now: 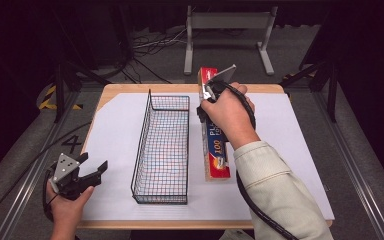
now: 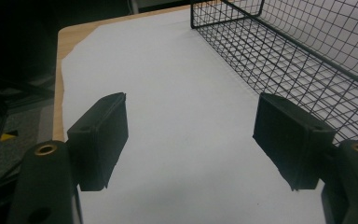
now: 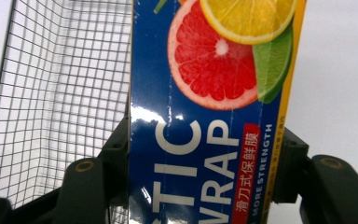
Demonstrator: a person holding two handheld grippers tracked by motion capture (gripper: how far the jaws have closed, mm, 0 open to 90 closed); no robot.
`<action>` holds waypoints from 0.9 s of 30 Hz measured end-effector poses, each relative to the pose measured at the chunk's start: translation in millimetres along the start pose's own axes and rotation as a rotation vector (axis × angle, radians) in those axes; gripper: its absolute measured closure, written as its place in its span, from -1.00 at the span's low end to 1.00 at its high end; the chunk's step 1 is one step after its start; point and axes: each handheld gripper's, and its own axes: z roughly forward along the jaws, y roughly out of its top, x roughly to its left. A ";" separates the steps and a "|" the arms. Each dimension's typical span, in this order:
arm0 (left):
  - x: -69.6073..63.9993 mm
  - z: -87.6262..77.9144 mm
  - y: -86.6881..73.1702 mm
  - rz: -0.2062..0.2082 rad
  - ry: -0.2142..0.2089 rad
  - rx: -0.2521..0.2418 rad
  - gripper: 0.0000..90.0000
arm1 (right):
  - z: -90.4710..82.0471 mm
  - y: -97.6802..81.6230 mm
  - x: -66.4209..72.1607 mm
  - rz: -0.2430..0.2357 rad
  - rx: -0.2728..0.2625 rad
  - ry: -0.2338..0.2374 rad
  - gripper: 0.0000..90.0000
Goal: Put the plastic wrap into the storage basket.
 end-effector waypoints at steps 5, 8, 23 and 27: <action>-2.1 3.0 -0.6 0.020 0.000 0.008 -0.41 | 1.5 3.8 15.0 -0.011 0.009 0.027 -0.09; -3.2 3.4 -0.4 0.027 0.002 0.014 -0.41 | 4.4 6.0 24.8 -0.034 0.011 0.049 -0.09; -3.0 5.5 -0.7 0.029 0.004 0.009 -0.41 | 19.1 8.8 63.0 -0.040 -0.014 0.148 -0.09; -2.9 5.3 -0.6 0.028 0.006 0.010 -0.41 | 24.8 7.1 70.8 -0.031 -0.025 0.158 -0.09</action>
